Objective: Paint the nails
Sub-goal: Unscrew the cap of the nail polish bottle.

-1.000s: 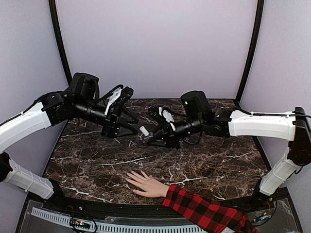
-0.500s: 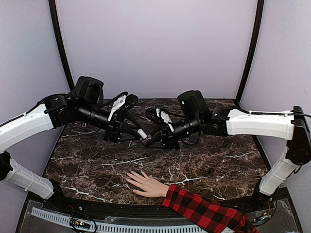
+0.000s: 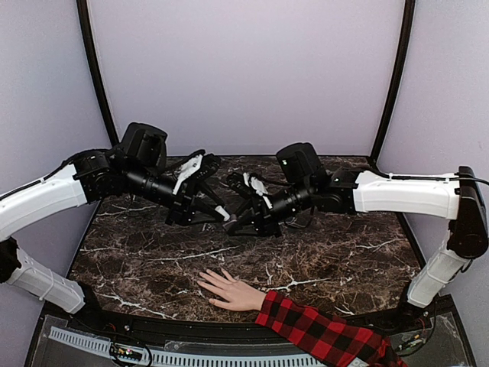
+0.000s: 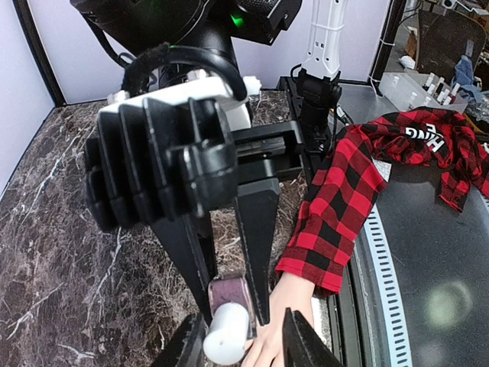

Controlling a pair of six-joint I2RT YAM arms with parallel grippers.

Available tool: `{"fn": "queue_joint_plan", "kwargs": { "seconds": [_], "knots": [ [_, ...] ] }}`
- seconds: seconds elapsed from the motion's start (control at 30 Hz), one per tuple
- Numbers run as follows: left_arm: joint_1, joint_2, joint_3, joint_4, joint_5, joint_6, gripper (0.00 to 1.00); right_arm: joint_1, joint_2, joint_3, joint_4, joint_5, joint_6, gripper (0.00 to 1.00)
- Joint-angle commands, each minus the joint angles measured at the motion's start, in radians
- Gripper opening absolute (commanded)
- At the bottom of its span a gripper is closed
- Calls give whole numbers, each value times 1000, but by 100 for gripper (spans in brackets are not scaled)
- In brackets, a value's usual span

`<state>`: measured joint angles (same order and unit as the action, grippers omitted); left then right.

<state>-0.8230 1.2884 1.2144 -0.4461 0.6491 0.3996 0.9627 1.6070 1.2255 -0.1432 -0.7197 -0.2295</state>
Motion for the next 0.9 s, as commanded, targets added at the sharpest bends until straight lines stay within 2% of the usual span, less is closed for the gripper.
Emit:
{"fn": "queue_joint_plan", "kwargs": {
  "seconds": [0.0,0.4,0.57,0.73,0.87],
  "knots": [
    [-5,-14,-19,-15,-4,33,36,11,5,39,11,-39,-15,0],
    [-5,-65,-78,39,22,64,28,11,27,66,-37,-113,-33,0],
    [-4,-75,-87,54,25,60,34,12,43,83,-65,-131,-44,0],
    [-4,-75,-91,68,31,55,36,14,53,95,-82,-135,-50,0],
    [-5,-70,-92,68,48,56,29,14,56,97,-88,-136,-53,0]
  ]
}}
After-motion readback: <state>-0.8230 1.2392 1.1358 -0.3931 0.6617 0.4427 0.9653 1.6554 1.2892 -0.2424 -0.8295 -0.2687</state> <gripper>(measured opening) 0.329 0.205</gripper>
